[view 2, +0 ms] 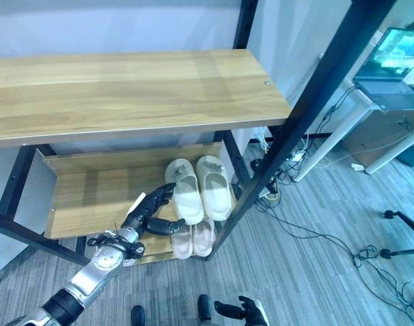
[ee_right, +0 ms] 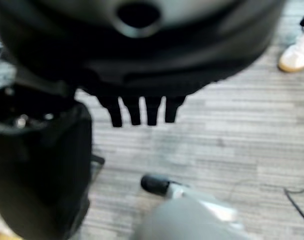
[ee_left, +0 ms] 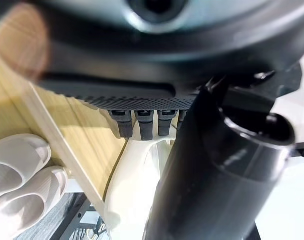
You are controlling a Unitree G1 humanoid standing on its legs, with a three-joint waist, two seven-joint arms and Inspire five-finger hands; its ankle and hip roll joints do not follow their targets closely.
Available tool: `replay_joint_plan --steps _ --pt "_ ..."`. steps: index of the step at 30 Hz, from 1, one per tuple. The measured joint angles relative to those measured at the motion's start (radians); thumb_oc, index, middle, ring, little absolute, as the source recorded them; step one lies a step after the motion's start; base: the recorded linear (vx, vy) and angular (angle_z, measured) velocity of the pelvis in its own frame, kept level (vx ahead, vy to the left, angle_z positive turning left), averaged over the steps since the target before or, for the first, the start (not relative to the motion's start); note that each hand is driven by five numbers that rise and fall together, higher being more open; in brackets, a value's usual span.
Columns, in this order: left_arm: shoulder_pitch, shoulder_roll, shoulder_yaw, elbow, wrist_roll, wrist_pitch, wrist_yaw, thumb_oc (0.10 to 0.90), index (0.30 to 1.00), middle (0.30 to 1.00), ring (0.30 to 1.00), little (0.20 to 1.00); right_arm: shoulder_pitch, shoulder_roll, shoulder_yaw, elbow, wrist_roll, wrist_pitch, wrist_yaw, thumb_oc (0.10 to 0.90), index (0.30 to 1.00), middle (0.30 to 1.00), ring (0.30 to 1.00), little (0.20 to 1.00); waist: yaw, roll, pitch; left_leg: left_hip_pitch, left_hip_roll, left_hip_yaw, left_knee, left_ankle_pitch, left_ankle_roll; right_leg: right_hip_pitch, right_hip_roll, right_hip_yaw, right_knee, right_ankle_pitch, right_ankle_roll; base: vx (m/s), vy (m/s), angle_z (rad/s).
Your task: Arrange the slippers neatly on the shoe rack.
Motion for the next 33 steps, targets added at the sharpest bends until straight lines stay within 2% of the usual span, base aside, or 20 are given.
replay_joint_plan --steps 13,16,22,25,30,33 --pt "-0.003 0.005 -0.006 0.031 0.042 0.002 0.029 0.800 0.900 0.900 0.900 0.900 0.014 0.011 0.007 0.005 0.001 0.017 0.001 0.800 0.900 0.900 0.900 0.900 -0.002 -0.008 -0.019 0.026 0.000 0.005 -0.001 -0.002 0.001 0.024 -0.001 0.002 0.000 -0.007 0.002 0.00 0.000 0.00" --pt "-0.003 0.012 0.027 0.030 0.045 0.002 0.030 0.800 0.900 0.900 0.900 0.900 0.018 0.011 0.007 0.007 0.001 0.018 0.003 0.800 0.900 0.900 0.900 0.900 -0.001 -0.006 -0.022 0.032 0.001 0.004 -0.004 -0.002 0.001 0.030 -0.001 -0.001 -0.007 -0.017 -0.003 0.00 0.000 0.00" --pt "0.001 0.044 0.154 -0.005 0.083 0.002 0.050 0.800 0.900 0.900 0.900 0.900 0.049 0.009 -0.014 0.008 0.001 0.029 0.015 0.800 0.900 0.900 0.900 0.900 0.008 -0.002 -0.028 0.049 0.005 -0.006 -0.005 -0.002 0.000 0.055 0.002 -0.012 -0.007 -0.012 -0.007 -0.01 -0.006 0.04" --pt "0.083 0.063 0.226 -0.094 0.078 0.000 0.032 0.800 0.900 0.900 0.900 0.900 0.058 0.008 -0.032 0.007 0.000 0.036 0.028 0.800 0.900 0.900 0.900 0.900 0.017 0.000 -0.037 0.079 0.008 -0.006 -0.005 -0.010 0.000 0.086 0.003 -0.015 -0.007 -0.017 -0.006 0.00 -0.004 0.01" --pt "0.267 0.108 0.282 -0.175 -0.045 -0.001 -0.064 0.800 0.900 0.900 0.900 0.900 0.061 0.006 -0.033 0.004 -0.011 0.036 0.038 0.800 0.900 0.900 0.900 0.900 0.037 0.006 -0.056 0.115 0.009 -0.015 -0.005 -0.020 -0.002 0.129 0.002 -0.031 -0.007 -0.032 -0.004 -0.03 -0.012 0.08" --pt "0.377 0.130 0.313 -0.196 -0.125 0.001 -0.108 0.800 0.900 0.900 0.900 0.900 0.071 0.005 -0.039 0.006 -0.016 0.037 0.048 0.800 0.900 0.900 0.900 0.900 0.064 0.008 -0.060 0.129 0.012 -0.018 -0.005 -0.025 0.003 0.145 0.003 -0.033 -0.007 -0.042 -0.001 -0.03 -0.014 0.01"
